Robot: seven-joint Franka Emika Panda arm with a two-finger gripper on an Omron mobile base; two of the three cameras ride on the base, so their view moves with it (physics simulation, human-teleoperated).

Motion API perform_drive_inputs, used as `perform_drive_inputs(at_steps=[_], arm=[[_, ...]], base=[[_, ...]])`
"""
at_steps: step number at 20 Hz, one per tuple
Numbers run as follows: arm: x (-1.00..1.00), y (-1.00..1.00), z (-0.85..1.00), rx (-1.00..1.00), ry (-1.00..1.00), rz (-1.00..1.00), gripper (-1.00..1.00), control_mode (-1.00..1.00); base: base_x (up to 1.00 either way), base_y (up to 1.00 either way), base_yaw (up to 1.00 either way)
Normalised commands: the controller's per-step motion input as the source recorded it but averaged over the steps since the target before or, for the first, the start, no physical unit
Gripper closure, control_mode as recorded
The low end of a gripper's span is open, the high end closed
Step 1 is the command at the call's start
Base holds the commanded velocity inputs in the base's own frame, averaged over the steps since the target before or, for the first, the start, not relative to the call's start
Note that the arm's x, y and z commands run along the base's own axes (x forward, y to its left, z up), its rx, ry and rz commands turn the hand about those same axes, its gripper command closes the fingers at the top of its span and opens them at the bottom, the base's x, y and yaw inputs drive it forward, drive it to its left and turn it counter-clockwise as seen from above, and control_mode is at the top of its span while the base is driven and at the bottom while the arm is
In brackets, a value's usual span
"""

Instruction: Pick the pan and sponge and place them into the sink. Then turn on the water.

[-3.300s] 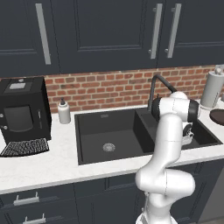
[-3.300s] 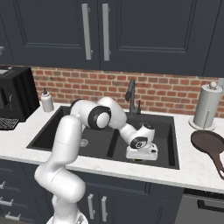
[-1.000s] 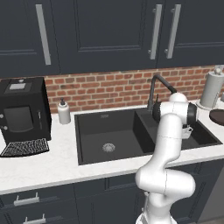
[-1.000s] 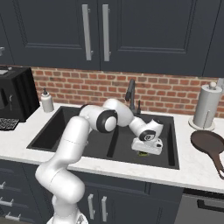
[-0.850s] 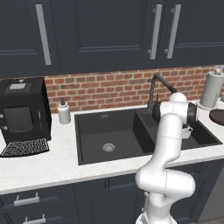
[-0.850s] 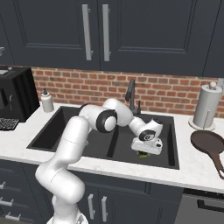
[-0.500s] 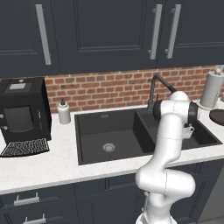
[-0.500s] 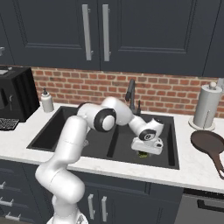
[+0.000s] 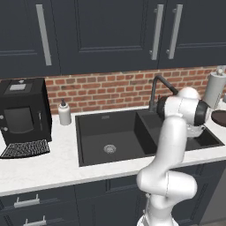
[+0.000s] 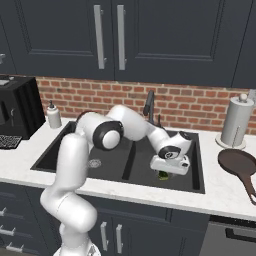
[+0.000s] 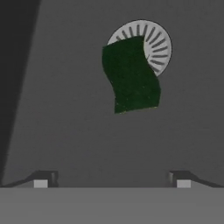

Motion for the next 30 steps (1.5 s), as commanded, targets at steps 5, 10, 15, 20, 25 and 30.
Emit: perform_drive_inputs(at_steps=[5,10,15,20,25,30], arm=[[-0.63,0.08,0.69,-0.02,-0.14,0.00,-1.00,-1.00],[-0.67,0.08,0.67,-0.05,-0.14,0.00,-1.00,-1.00],[-0.71,0.03,0.70,-0.09,-0.09,0.00,-1.00,-1.00],[-0.74,0.00,0.84,-0.10,-0.08,0.00,-1.00,-1.00],[-0.78,0.02,0.98,-0.09,-0.03,0.00,-1.00,-1.00],[-0.80,0.26,0.99,-0.10,0.00,0.00,-1.00,-1.00]], base=[[0.00,0.00,0.00],[0.00,0.00,0.00],[0.00,0.00,0.00],[0.00,0.00,0.00],[0.00,0.00,0.00],[0.00,0.00,0.00]])
